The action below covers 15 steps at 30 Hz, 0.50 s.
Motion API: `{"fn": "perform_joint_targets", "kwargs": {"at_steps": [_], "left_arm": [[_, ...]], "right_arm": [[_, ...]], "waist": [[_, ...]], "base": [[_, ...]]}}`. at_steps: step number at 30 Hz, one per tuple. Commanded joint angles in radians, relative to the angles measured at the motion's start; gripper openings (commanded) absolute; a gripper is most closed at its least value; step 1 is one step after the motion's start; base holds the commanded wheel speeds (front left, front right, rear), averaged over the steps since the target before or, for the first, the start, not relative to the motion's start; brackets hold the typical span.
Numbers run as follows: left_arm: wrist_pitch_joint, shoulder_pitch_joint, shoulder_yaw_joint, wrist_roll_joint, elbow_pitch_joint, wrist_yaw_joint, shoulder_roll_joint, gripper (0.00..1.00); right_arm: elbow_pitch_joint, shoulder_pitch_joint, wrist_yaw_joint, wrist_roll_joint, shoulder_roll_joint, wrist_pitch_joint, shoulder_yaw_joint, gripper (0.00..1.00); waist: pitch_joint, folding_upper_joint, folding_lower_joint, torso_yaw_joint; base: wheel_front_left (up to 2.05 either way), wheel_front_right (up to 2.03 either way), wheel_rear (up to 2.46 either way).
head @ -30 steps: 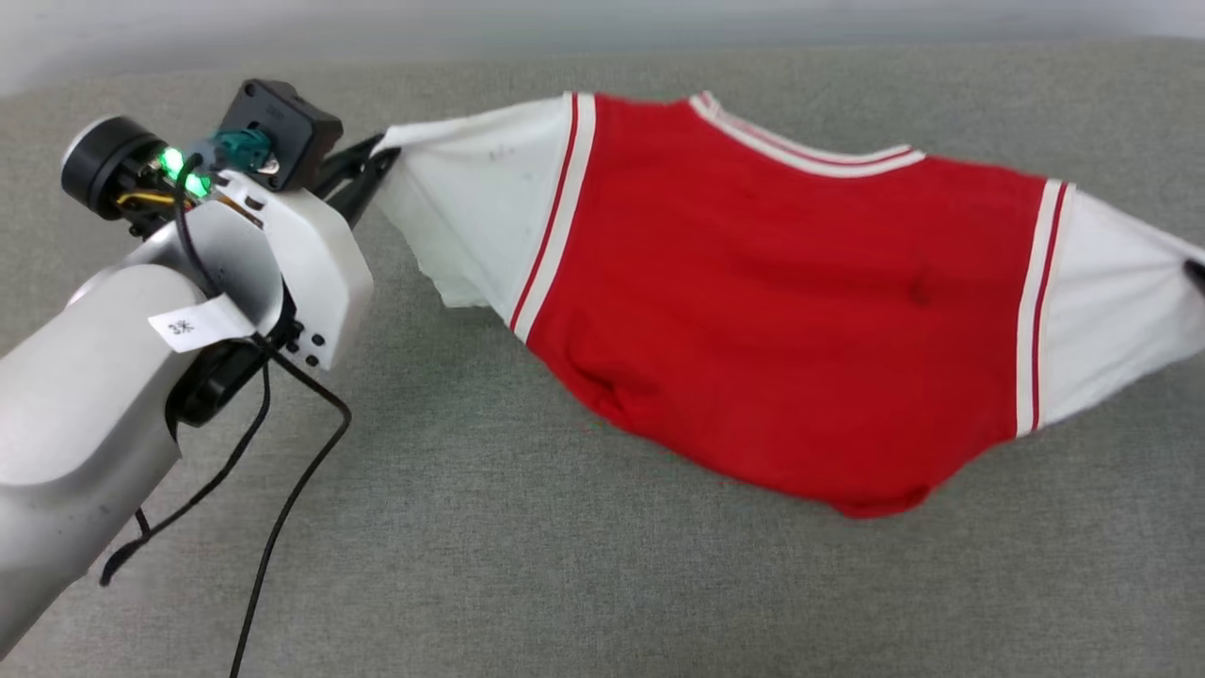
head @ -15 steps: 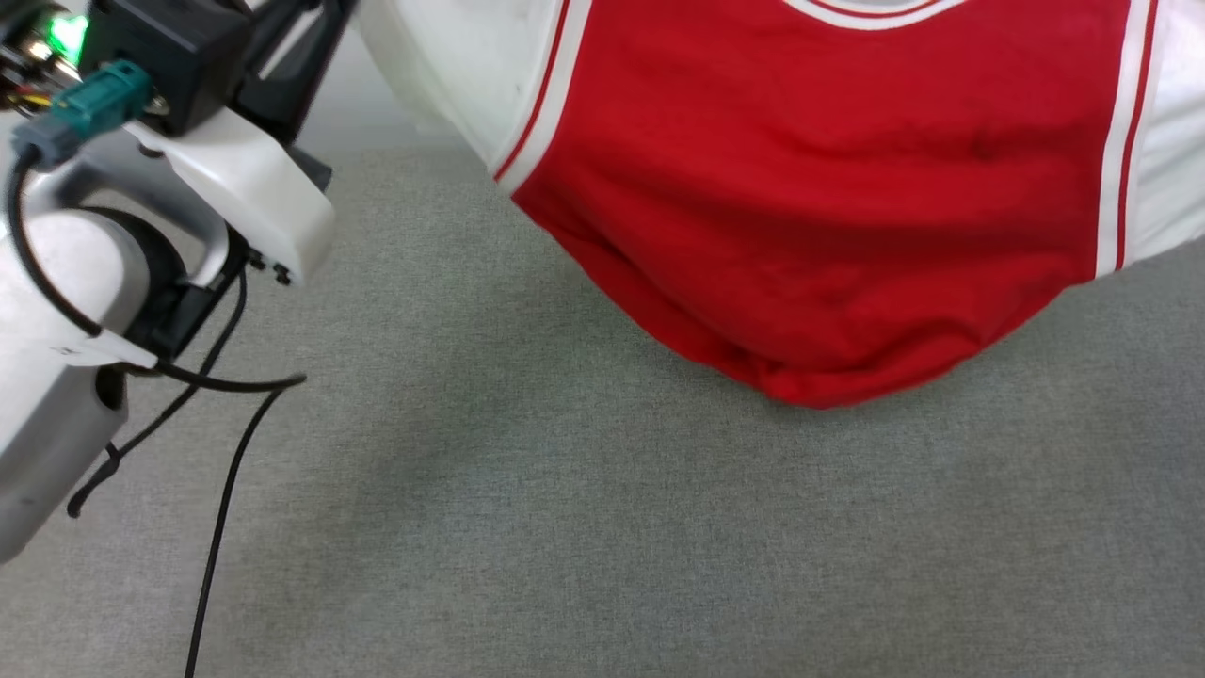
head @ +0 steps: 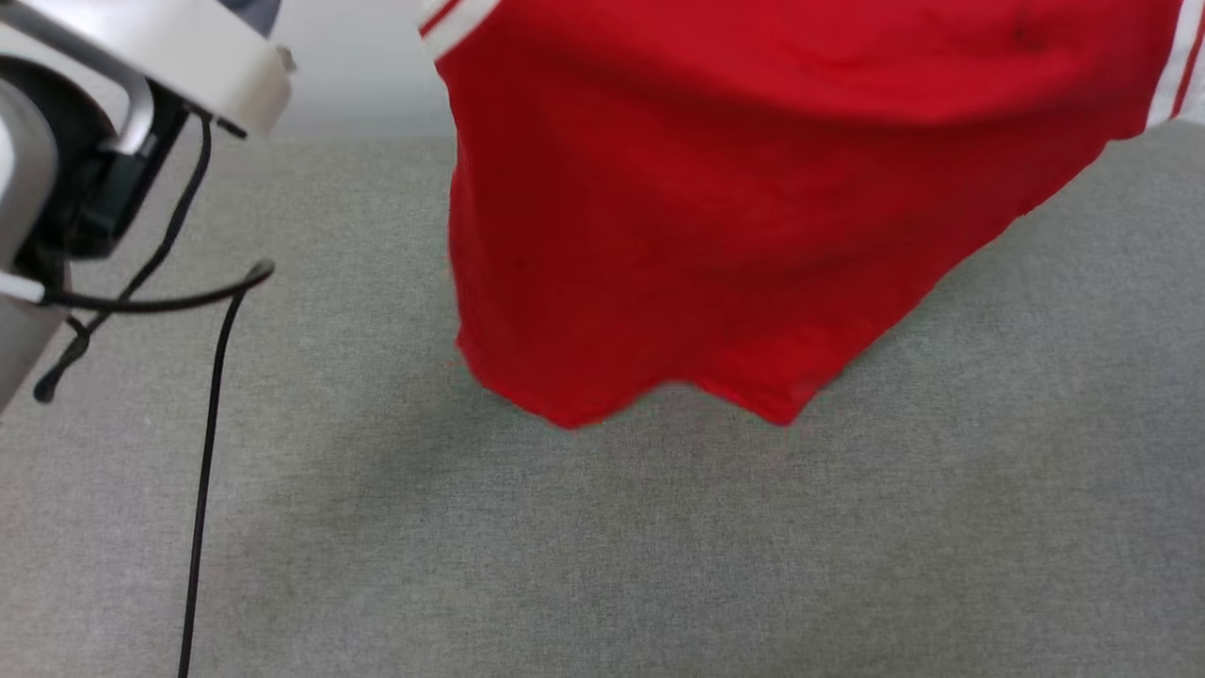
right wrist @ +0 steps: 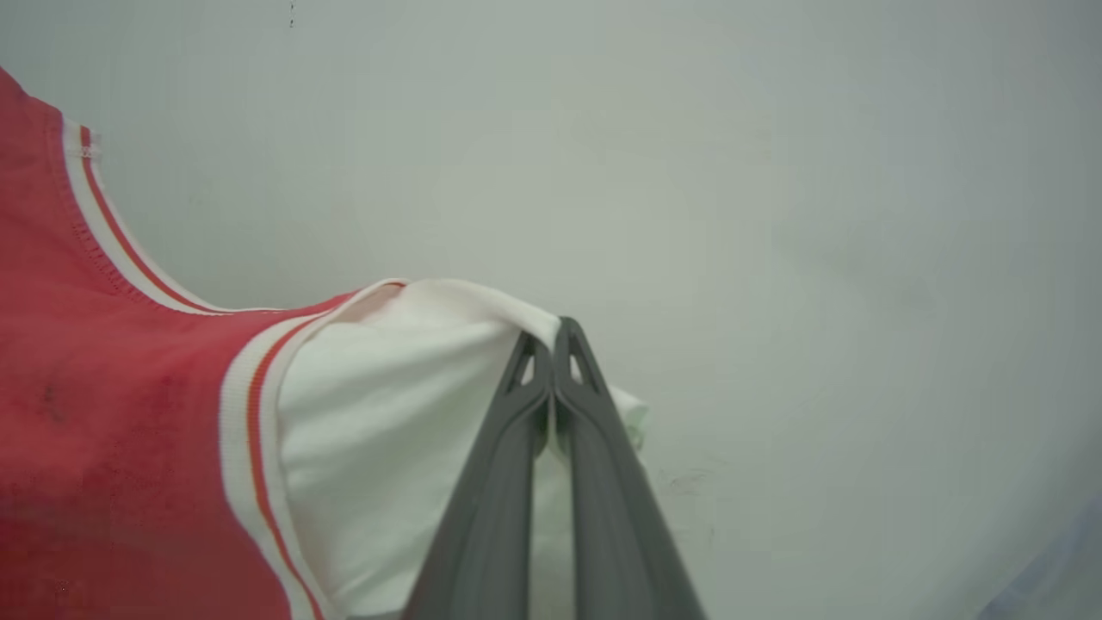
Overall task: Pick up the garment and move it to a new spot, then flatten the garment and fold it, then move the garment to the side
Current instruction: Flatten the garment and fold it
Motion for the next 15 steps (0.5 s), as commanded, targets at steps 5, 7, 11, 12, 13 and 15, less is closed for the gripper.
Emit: {"fn": "perform_joint_targets", "kwargs": {"at_steps": [5, 7, 11, 12, 13, 15], "left_arm": [[-0.006, -0.075, 0.035, -0.037, 0.056, -0.021, -0.037, 0.00], [-0.003, -0.106, 0.046, -0.049, 0.085, -0.034, -0.051, 0.00], [-0.006, -0.193, 0.057, -0.035, 0.151, -0.058, -0.075, 0.00], [-0.009, -0.218, 0.058, -0.033, 0.174, -0.064, -0.082, 0.00], [-0.009, -0.244, 0.062, -0.028, 0.199, -0.069, -0.088, 0.00], [-0.017, -0.304, 0.065, -0.016, 0.248, -0.083, -0.106, 0.00]], "right_arm": [[0.039, -0.123, -0.002, -0.016, -0.010, 0.011, 0.041, 0.00], [0.068, -0.182, -0.002, -0.020, -0.019, 0.012, 0.063, 0.00], [0.135, -0.323, -0.002, -0.033, -0.029, -0.003, 0.108, 0.00], [0.157, -0.362, -0.002, -0.045, -0.029, -0.007, 0.123, 0.00], [0.176, -0.400, -0.002, -0.054, -0.028, -0.012, 0.139, 0.00], [0.219, -0.488, -0.002, -0.082, -0.024, -0.029, 0.165, 0.00]], "waist": [[0.060, 0.0000, 0.0001, -0.003], [0.092, 0.0000, 0.0001, -0.005], [0.171, 0.0000, 0.0001, -0.011], [0.190, 0.0000, 0.0001, -0.012], [0.211, 0.0000, 0.0001, -0.015], [0.247, 0.0000, 0.0001, -0.018]], "base": [[0.00, 0.00, 0.00], [0.00, 0.00, 0.00], [0.00, 0.00, 0.00], [0.00, 0.00, 0.00], [0.00, 0.00, 0.00], [0.00, 0.00, 0.00]]}}
